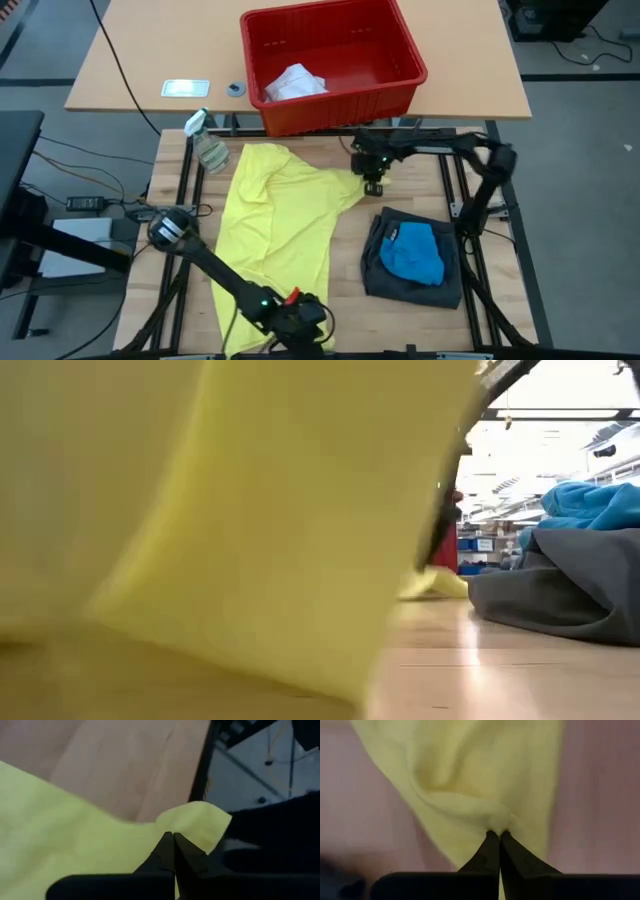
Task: Fold laundry
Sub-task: Fold the yellow shirt
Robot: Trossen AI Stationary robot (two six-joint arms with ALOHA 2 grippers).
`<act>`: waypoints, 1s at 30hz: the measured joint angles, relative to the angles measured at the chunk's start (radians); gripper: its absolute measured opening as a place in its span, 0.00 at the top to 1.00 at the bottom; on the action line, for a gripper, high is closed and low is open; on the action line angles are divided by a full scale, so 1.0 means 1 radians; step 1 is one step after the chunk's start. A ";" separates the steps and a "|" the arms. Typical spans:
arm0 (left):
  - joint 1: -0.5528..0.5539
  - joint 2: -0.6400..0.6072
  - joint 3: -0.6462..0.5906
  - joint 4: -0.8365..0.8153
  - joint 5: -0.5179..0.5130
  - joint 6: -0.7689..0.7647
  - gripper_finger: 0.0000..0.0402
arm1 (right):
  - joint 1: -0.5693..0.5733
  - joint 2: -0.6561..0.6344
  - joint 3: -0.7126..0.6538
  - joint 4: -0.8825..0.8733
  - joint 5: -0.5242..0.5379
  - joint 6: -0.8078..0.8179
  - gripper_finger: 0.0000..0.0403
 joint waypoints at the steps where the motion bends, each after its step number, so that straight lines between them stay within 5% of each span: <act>1: -0.004 -0.017 0.000 -0.001 -0.015 0.006 1.00 | 0.001 -0.032 0.013 -0.028 0.017 0.014 0.99; 15: -0.025 -0.136 0.001 0.183 -0.170 0.139 1.00 | -0.008 -0.366 0.065 -0.189 0.107 0.036 1.00; 19: -0.065 -0.136 0.001 0.072 -0.330 0.013 1.00 | 0.010 -0.314 0.065 -0.096 0.086 0.037 1.00; 24: -0.141 -0.136 0.001 -0.124 -0.541 -0.322 1.00 | 0.026 -0.156 0.102 0.021 0.072 0.076 1.00; 30: -0.221 -0.105 0.001 -0.292 -0.516 -0.649 1.00 | 0.032 0.097 0.336 0.065 0.035 0.139 1.00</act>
